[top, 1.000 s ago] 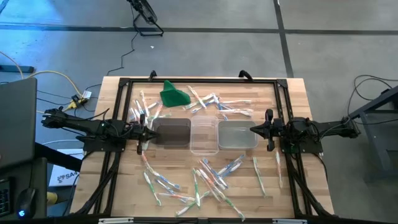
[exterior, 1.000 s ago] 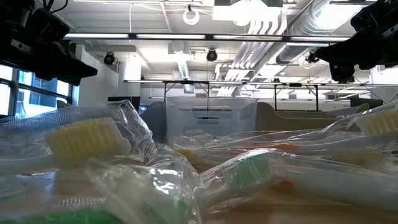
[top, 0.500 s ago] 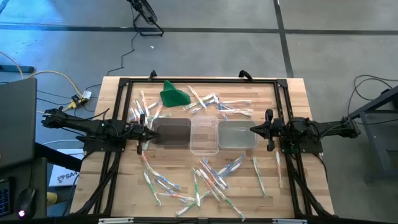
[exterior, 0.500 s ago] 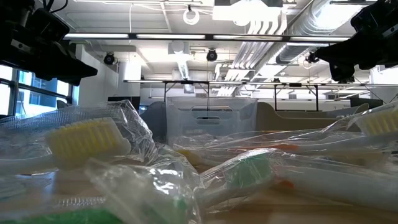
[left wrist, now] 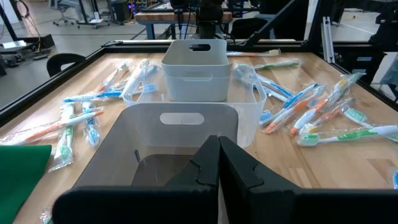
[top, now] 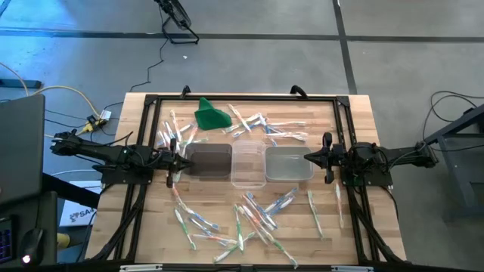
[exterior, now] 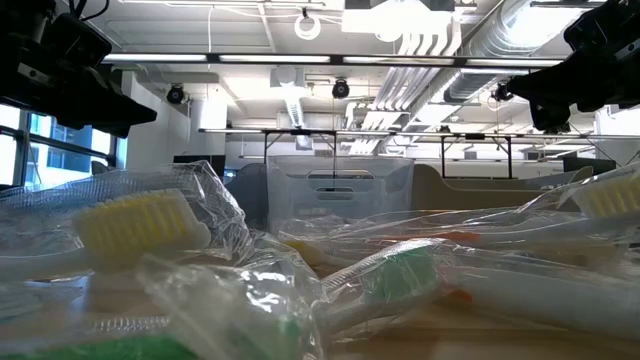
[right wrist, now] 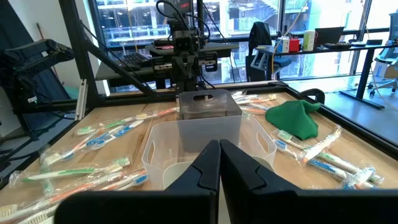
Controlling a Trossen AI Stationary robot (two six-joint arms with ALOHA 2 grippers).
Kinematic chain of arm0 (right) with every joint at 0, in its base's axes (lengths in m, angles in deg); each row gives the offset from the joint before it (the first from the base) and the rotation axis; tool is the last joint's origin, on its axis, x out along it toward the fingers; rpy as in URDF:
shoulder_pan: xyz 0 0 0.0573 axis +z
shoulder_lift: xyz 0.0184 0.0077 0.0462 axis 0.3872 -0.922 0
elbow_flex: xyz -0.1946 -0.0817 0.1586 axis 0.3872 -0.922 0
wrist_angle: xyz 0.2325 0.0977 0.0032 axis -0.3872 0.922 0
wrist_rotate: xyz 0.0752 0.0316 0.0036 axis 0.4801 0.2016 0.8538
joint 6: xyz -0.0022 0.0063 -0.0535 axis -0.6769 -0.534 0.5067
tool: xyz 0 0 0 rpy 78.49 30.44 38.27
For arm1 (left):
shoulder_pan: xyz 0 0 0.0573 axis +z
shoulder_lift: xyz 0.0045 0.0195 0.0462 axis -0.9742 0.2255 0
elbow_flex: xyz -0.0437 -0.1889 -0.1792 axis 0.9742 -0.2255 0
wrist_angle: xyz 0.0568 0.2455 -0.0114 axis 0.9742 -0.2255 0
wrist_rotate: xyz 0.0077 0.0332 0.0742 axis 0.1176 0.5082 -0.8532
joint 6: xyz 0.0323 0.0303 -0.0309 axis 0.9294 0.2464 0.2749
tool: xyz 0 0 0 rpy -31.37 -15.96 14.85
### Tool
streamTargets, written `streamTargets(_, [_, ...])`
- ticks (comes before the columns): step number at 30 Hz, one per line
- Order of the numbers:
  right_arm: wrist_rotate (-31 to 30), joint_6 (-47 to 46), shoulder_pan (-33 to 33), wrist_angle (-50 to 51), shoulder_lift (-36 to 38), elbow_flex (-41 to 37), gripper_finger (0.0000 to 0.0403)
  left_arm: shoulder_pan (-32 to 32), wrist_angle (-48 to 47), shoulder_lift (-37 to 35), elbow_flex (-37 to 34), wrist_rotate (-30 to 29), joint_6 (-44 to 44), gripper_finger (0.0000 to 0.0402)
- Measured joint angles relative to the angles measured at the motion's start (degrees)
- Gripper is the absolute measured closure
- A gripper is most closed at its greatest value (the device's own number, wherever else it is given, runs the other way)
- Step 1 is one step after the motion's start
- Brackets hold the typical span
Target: Pick & Place Toothbrushes
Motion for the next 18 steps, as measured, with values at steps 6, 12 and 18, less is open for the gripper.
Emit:
streamTargets(6, [0.0, 0.0, 0.01, 0.0, -0.01, -0.01, 0.04, 0.0, 0.0, 0.0, 0.0, 0.0, 0.01, 0.0402])
streamTargets(12, [0.0, 0.01, 0.01, 0.0, 0.0, 0.0, 0.04, 0.01, 0.0, -0.02, 0.0, 0.0, -0.01, 0.0402])
streamTargets(18, [0.0, 0.0, -0.01, 0.0, 0.0, 0.0, 0.04, 0.0, 0.02, 0.0, 0.0, 0.0, -2.54, 0.0402])
